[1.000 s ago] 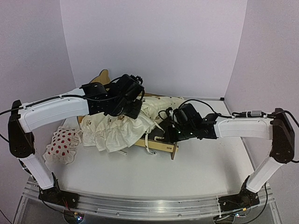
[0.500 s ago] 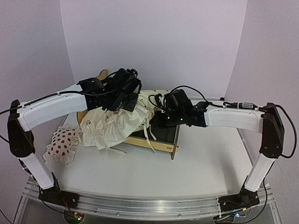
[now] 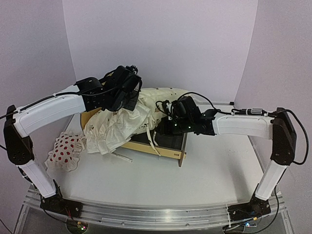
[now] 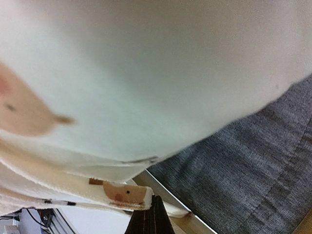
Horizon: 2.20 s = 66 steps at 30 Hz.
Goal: Set up the pet bed
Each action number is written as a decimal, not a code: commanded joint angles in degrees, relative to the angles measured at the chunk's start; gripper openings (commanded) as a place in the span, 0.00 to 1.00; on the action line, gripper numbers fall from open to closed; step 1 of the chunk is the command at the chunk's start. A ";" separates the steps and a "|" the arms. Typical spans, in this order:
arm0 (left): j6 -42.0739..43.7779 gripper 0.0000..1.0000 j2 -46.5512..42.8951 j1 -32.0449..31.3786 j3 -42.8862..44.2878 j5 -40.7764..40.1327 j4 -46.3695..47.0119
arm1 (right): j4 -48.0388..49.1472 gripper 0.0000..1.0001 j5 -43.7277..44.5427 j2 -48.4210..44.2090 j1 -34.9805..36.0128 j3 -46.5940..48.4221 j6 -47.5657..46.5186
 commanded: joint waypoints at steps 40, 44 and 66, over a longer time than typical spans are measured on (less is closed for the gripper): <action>-1.80 0.00 2.06 0.79 -4.81 12.56 6.83 | -6.71 0.00 1.73 -1.94 0.06 -6.65 -8.21; -1.87 0.00 2.27 0.79 -4.67 12.01 6.27 | -5.19 0.00 -1.17 0.26 0.09 -5.46 -7.11; -0.99 0.00 8.00 0.80 4.57 15.03 -4.50 | -16.47 0.51 0.78 -18.10 0.22 -13.38 -4.50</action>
